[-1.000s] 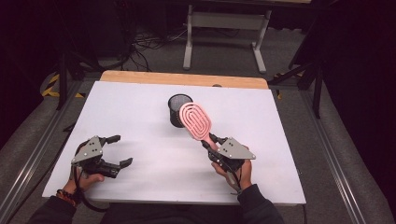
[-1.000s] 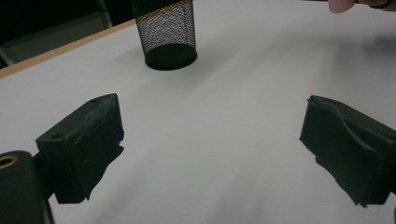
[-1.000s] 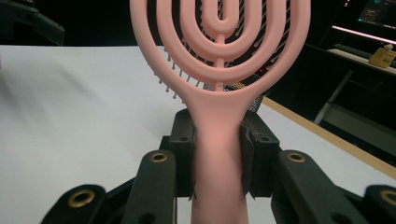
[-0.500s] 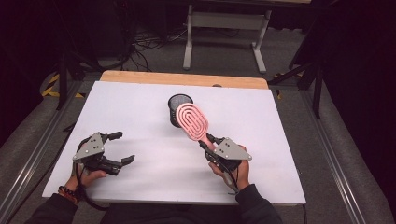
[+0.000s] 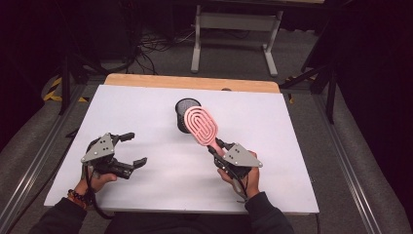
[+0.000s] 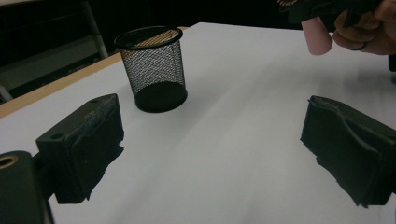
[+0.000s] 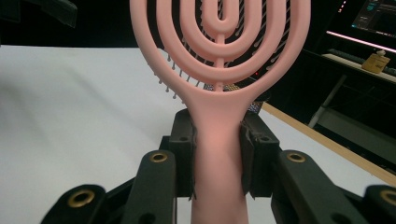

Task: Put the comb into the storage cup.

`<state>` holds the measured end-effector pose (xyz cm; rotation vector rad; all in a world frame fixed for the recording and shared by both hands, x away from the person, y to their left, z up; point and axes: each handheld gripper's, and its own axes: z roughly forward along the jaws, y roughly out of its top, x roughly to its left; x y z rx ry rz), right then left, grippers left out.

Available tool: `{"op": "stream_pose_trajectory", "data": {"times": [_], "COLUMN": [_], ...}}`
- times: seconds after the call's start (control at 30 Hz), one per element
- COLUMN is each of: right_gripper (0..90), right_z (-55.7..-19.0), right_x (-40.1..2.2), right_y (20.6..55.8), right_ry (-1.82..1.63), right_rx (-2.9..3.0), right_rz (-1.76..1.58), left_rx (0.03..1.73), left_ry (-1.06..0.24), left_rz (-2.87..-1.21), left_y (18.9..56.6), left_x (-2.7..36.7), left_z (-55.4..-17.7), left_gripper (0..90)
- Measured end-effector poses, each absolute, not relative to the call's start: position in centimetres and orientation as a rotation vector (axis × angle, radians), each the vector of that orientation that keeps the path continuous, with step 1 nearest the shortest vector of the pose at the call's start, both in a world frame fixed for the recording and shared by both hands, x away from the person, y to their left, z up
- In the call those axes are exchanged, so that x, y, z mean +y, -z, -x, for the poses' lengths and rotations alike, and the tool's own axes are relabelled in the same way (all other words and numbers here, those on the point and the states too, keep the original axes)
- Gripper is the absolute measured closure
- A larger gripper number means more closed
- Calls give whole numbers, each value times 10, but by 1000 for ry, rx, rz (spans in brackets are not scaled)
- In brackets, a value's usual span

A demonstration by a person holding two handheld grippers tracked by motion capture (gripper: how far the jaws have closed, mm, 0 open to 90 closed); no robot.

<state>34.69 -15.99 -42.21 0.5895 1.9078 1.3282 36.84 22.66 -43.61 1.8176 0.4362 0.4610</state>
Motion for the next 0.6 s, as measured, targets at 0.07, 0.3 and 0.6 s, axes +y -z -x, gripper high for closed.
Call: {"op": "stream_pose_trajectory", "data": {"times": [0.07,0.3,0.6], "right_gripper": [691,691,691], "right_z": [-347,-347,-346], "right_x": [-160,-160,-161], "right_y": [422,422,422], "right_ry": [-1328,-1320,-1320], "right_rx": [1905,1899,1890], "right_rz": [-591,-593,-597], "left_rx": [432,452,397], "left_ry": [-467,-519,-426], "left_rz": [-1816,-1798,-1757], "left_y": [434,421,403], "left_x": [224,205,168], "left_z": [-369,-366,-368], "left_gripper": [66,78,76]}}
